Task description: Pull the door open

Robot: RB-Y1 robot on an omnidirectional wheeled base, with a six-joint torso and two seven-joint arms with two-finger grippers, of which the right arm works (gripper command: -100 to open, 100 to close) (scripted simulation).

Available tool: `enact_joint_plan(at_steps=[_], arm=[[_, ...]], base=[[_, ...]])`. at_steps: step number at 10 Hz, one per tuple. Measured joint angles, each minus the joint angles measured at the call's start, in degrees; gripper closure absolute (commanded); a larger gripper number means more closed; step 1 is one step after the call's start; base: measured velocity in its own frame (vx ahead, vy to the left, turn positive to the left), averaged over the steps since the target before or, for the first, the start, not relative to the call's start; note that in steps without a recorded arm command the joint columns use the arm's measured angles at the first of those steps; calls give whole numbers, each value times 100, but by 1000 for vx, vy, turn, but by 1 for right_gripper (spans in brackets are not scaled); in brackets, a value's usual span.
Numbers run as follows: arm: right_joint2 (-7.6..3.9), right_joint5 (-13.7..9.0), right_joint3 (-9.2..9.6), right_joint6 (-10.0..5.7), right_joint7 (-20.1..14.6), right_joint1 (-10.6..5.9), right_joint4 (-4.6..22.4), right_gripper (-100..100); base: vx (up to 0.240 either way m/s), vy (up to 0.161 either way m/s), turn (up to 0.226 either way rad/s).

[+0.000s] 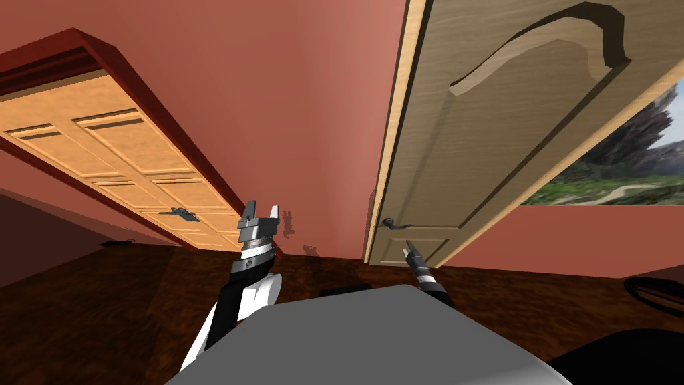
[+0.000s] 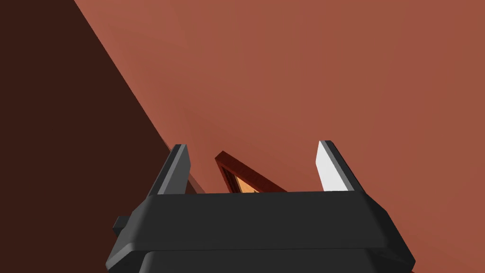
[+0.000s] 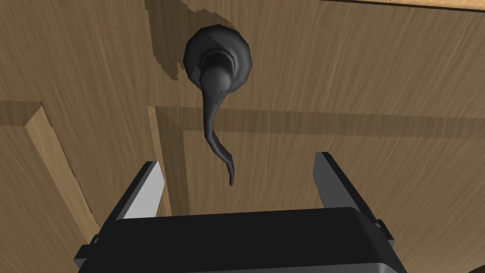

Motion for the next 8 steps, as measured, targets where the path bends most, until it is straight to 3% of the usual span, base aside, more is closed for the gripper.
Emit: enact_joint_plan(at_steps=[3, 8], arm=[[12, 64, -72, -85, -84, -5, 180, -100], [-258, -226, -358, -133, -46, -381, 810, -100]], base=[[35, -74, 95], [182, -32, 121]])
